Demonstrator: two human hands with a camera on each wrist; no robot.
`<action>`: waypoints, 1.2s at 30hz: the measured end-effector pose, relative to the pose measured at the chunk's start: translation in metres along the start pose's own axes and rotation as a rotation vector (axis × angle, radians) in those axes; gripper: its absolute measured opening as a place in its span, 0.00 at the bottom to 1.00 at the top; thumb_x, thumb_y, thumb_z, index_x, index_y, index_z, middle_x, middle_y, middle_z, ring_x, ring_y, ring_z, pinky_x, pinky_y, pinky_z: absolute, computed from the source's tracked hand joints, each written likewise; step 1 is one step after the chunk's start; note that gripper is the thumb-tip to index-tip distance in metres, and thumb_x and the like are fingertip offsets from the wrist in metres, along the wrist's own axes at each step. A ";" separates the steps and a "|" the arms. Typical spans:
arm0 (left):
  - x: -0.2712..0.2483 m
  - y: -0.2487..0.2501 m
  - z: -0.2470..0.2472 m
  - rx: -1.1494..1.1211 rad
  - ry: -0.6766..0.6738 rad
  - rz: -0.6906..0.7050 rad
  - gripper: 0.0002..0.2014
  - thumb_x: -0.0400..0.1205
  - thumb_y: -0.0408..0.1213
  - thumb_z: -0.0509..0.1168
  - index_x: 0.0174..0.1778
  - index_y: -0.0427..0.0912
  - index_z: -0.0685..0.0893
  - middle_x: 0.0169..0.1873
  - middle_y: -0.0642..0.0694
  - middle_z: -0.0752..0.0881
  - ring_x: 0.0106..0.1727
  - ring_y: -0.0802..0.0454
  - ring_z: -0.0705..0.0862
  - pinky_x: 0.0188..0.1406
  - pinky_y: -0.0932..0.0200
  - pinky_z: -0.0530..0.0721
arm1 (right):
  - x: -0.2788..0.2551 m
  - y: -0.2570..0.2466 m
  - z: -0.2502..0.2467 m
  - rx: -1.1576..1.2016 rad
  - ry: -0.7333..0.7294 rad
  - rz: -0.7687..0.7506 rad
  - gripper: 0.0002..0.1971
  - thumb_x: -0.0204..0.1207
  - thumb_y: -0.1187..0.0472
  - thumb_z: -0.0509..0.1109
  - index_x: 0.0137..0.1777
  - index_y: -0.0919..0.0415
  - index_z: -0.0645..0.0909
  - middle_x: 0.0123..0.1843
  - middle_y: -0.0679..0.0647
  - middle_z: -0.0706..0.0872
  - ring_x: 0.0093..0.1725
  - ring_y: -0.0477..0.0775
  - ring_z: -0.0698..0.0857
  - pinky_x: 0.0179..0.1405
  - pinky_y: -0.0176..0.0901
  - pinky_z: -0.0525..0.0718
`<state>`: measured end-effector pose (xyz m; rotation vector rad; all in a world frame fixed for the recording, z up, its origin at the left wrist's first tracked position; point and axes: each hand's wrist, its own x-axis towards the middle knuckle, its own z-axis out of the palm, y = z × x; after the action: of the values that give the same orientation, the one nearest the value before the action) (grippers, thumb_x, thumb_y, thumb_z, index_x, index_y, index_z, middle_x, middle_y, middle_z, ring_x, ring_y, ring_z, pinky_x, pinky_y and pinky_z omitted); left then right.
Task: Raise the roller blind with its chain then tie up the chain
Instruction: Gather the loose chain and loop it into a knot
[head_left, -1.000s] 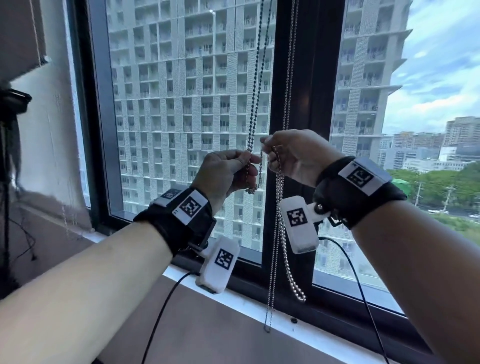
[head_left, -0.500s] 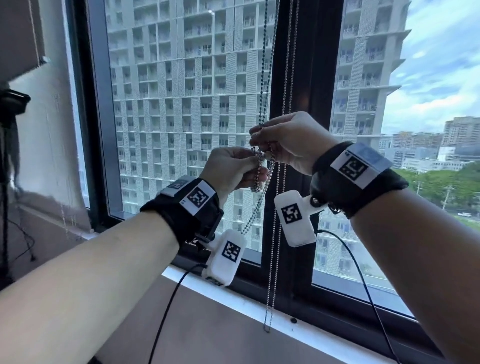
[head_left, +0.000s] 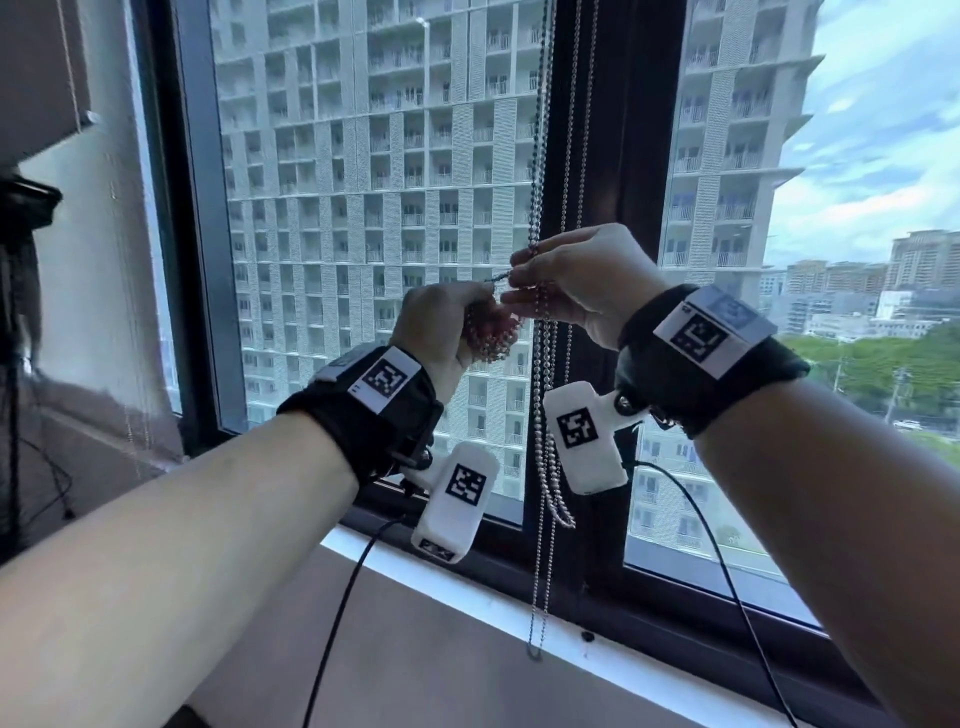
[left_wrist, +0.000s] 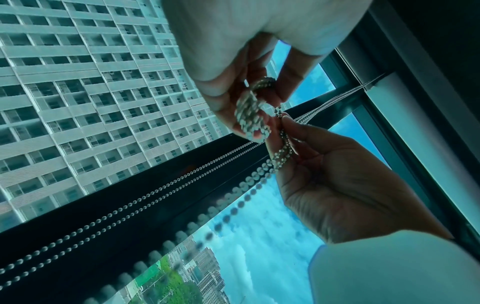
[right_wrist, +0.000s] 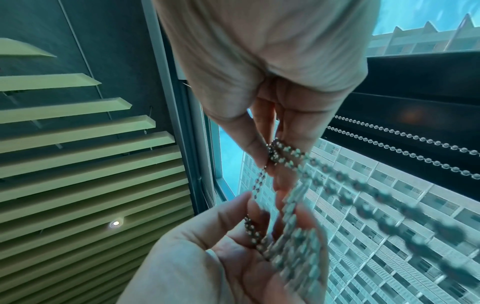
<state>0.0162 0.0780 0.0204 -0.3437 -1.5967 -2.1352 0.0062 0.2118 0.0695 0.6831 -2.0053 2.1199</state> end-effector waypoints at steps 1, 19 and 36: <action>-0.001 0.000 0.000 0.015 -0.026 -0.020 0.03 0.78 0.27 0.63 0.39 0.32 0.80 0.33 0.36 0.83 0.33 0.43 0.84 0.35 0.51 0.86 | 0.001 0.001 0.000 -0.003 0.015 0.001 0.09 0.73 0.80 0.72 0.53 0.81 0.83 0.39 0.67 0.87 0.31 0.62 0.90 0.36 0.54 0.93; -0.010 -0.001 -0.003 0.175 -0.278 -0.006 0.06 0.71 0.38 0.65 0.30 0.43 0.86 0.32 0.50 0.87 0.45 0.50 0.77 0.59 0.45 0.68 | 0.000 0.017 -0.003 -0.064 -0.054 -0.009 0.07 0.76 0.73 0.73 0.53 0.70 0.86 0.40 0.62 0.88 0.27 0.55 0.87 0.38 0.52 0.89; -0.007 -0.035 -0.031 0.672 -0.187 0.097 0.04 0.77 0.33 0.68 0.41 0.39 0.79 0.22 0.50 0.74 0.21 0.55 0.70 0.26 0.56 0.73 | 0.002 0.024 -0.013 -0.183 -0.033 -0.017 0.05 0.77 0.65 0.75 0.51 0.63 0.88 0.50 0.61 0.92 0.40 0.62 0.91 0.27 0.48 0.80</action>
<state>0.0072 0.0575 -0.0214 -0.3878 -2.2295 -1.4095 -0.0085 0.2220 0.0487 0.7063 -2.1679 1.8964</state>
